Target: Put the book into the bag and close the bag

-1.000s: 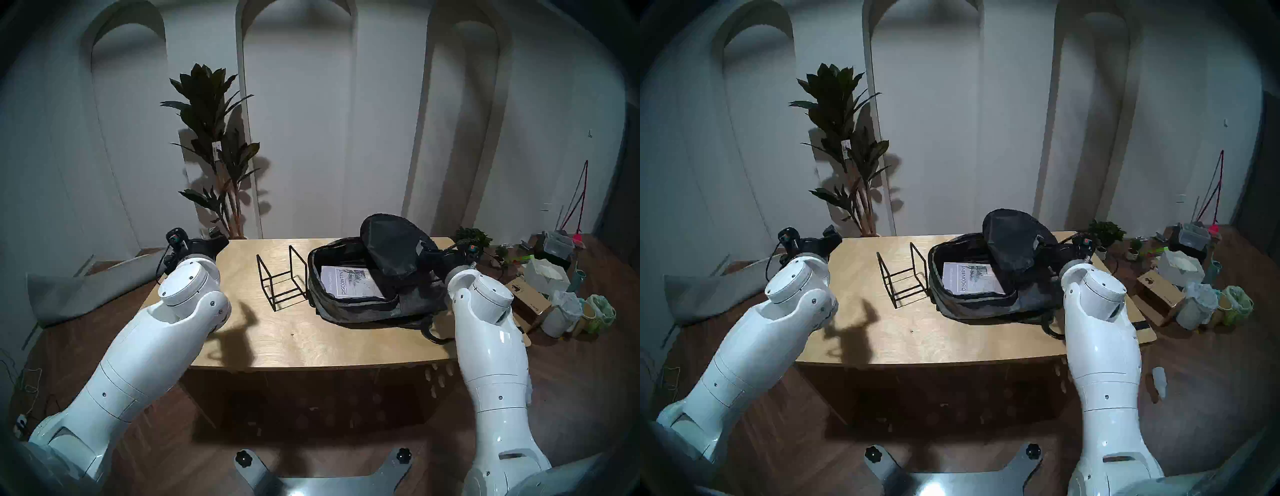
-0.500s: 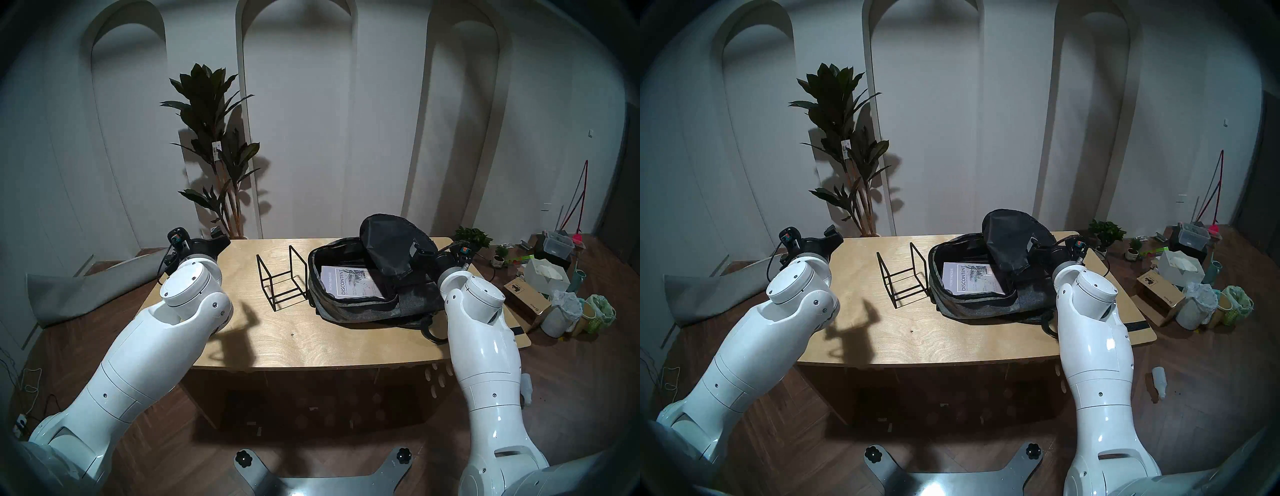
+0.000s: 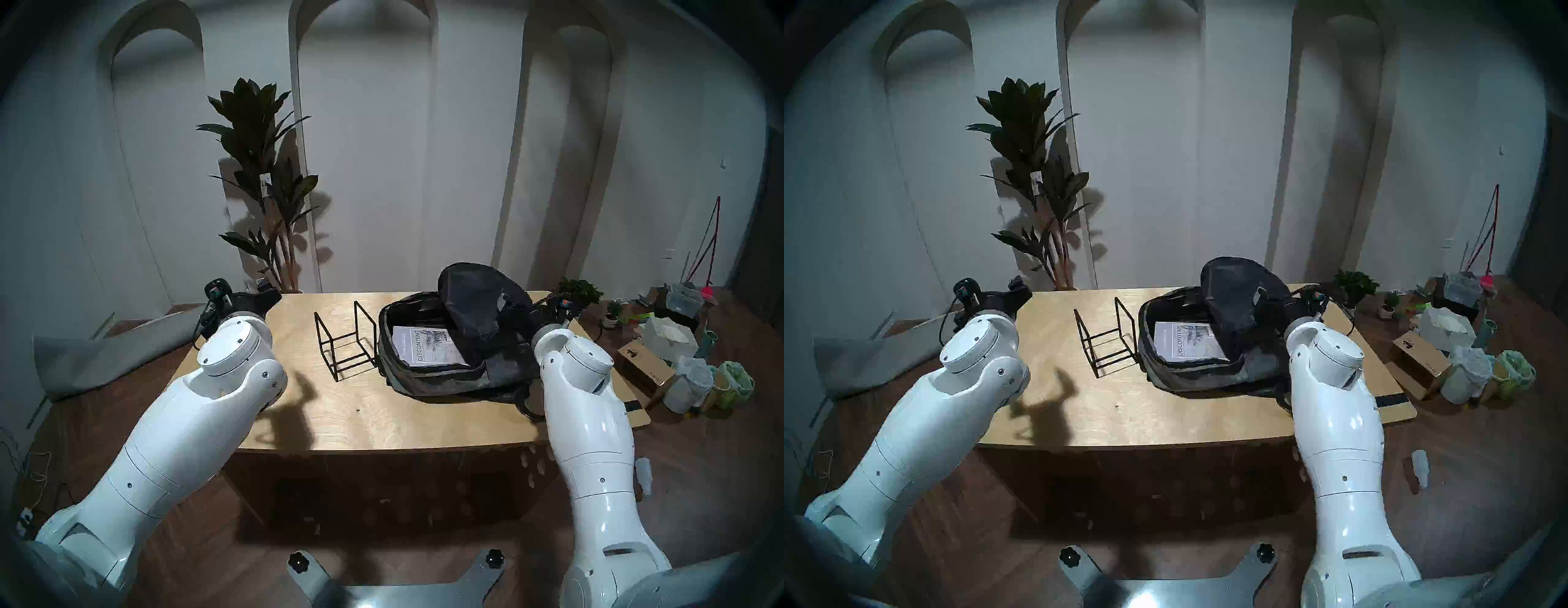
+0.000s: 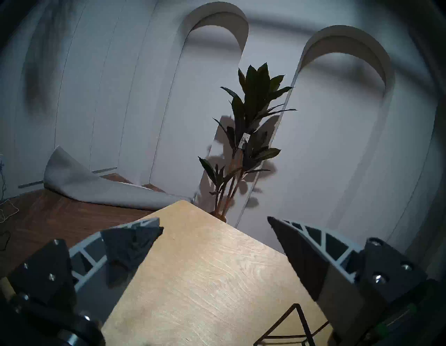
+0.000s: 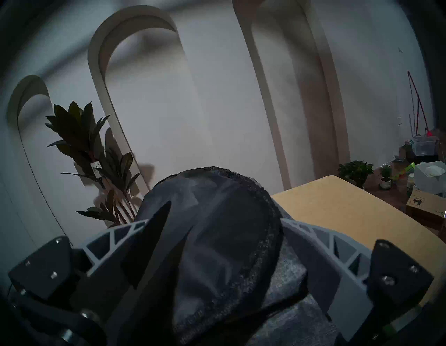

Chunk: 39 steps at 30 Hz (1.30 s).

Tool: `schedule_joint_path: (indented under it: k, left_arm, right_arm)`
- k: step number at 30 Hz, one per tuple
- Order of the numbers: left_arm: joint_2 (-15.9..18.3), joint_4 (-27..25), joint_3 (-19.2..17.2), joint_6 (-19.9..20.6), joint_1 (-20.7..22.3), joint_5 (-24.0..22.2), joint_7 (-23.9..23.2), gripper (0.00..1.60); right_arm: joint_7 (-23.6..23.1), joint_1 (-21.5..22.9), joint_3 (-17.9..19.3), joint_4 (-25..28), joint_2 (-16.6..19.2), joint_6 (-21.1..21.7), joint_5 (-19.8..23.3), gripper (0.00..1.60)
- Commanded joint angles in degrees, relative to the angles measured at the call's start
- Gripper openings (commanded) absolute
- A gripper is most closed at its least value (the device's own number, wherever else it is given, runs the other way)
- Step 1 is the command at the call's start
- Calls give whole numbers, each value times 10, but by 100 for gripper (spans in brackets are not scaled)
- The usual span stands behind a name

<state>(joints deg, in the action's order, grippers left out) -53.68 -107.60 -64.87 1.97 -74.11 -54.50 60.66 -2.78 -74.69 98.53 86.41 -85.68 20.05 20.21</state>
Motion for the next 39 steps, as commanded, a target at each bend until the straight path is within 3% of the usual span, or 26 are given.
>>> schedule_joint_path:
  k: [1, 23, 38, 39]
  left_arm:
    - [-3, -6, -2, -4, 17, 6, -5, 160]
    - [-3, -6, -12, -17, 10, 3, -9, 160]
    - [12, -25, -29, -32, -16, -2, -5, 160]
    - [13, -26, -30, -33, -18, -2, -5, 160]
  right_arm:
    - [-4, 19, -3, 11, 2, -6, 0, 160]
    - [-7, 27, -15, 25, 9, -4, 1, 160]
    - [-2, 13, -38, 35, -7, -5, 4, 160]
    - [0, 13, -41, 37, -9, -6, 3, 140]
